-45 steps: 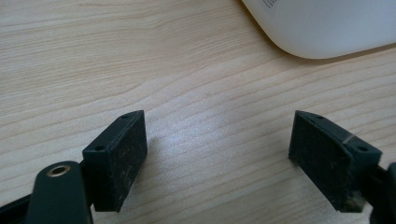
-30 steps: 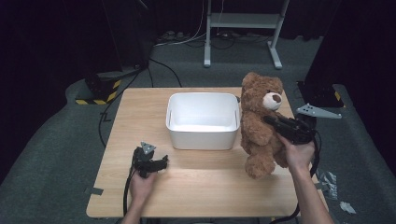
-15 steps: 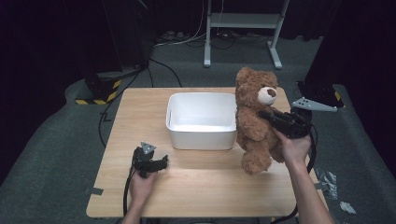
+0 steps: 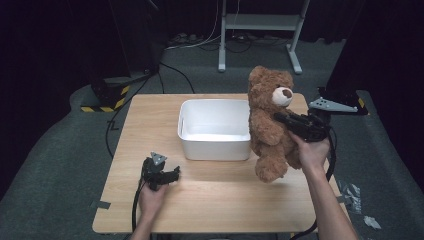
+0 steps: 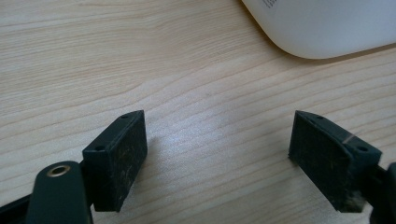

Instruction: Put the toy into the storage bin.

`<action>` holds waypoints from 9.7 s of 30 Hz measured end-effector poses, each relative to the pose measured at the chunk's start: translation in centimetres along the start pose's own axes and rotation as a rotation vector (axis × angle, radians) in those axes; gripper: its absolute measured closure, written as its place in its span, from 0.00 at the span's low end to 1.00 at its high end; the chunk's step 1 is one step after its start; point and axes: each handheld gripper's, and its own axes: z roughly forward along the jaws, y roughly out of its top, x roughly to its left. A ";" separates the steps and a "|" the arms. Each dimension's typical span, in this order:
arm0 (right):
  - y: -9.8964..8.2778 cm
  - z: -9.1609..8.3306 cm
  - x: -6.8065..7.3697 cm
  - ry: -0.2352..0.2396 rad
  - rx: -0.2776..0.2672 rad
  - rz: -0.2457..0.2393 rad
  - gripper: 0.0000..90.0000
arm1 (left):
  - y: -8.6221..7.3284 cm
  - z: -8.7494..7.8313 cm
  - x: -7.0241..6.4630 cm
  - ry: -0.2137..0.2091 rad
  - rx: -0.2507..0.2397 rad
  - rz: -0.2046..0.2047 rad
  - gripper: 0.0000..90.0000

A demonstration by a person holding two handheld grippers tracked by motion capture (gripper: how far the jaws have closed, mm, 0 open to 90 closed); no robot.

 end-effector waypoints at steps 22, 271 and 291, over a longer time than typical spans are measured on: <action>1.9 1.9 0.7 0.007 0.000 -0.008 0.89 | 0.0 0.0 0.0 -0.002 0.000 -0.006 0.21; 0.2 18.8 4.0 -0.054 0.457 -0.078 0.81 | 0.0 0.0 0.0 -0.005 0.001 -0.002 0.22; -0.9 19.5 4.8 -0.063 0.523 -0.110 0.80 | 0.0 0.0 0.0 -0.005 -0.001 -0.003 0.22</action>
